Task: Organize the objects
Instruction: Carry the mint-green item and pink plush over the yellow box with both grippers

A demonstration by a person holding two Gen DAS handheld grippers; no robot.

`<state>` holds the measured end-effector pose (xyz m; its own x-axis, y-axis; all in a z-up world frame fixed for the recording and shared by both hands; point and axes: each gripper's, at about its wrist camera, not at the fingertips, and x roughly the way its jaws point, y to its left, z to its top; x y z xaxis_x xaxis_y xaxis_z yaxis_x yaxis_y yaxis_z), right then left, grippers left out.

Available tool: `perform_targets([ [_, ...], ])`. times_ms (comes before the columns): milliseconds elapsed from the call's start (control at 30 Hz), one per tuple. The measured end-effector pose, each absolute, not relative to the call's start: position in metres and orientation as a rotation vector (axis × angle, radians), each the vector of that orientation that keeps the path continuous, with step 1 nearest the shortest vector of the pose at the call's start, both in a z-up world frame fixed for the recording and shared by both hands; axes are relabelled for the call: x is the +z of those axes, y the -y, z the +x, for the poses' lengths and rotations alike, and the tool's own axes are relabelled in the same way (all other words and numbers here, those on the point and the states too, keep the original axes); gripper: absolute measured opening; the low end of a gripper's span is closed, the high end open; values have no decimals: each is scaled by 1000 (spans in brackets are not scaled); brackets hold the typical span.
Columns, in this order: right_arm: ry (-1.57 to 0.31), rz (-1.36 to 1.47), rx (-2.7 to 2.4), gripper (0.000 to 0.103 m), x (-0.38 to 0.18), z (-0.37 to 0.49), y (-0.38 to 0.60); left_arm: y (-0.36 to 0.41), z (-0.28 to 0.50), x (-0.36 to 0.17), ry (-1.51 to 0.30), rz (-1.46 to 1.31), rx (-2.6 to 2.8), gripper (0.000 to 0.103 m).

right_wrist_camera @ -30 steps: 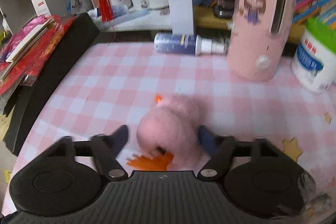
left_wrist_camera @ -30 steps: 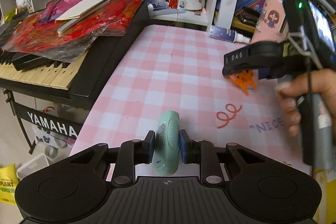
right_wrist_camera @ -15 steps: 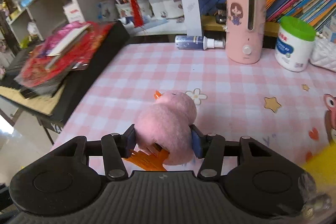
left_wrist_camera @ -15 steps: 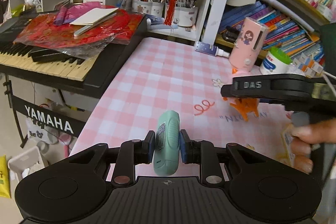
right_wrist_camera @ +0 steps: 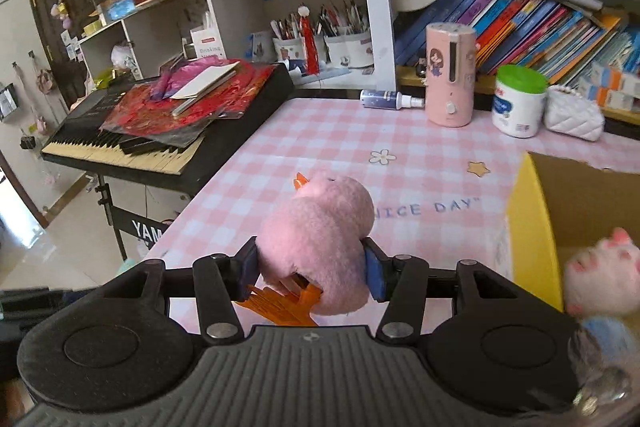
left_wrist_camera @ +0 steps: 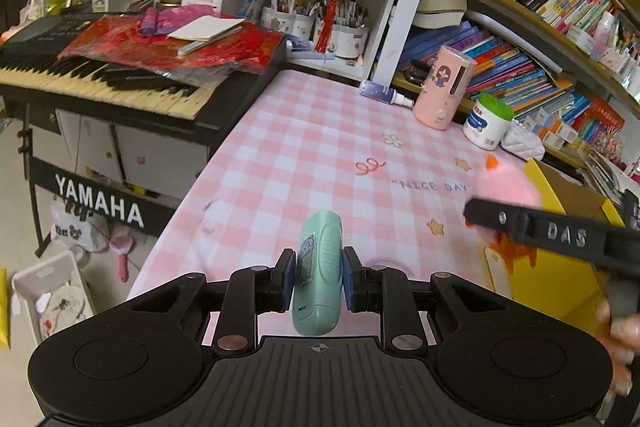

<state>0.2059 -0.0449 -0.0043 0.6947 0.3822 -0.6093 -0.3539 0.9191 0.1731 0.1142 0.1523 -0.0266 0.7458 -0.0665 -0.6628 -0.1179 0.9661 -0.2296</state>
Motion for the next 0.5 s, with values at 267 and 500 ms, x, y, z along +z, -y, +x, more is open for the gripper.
perform_targets([
  [267,-727,42,377,49,-16,135,45,-151,63,-24,-726,-251,6,22],
  [500,-672,-21,332,49,-16,76,46,-139,25,-23,-740,-201,-49,22],
])
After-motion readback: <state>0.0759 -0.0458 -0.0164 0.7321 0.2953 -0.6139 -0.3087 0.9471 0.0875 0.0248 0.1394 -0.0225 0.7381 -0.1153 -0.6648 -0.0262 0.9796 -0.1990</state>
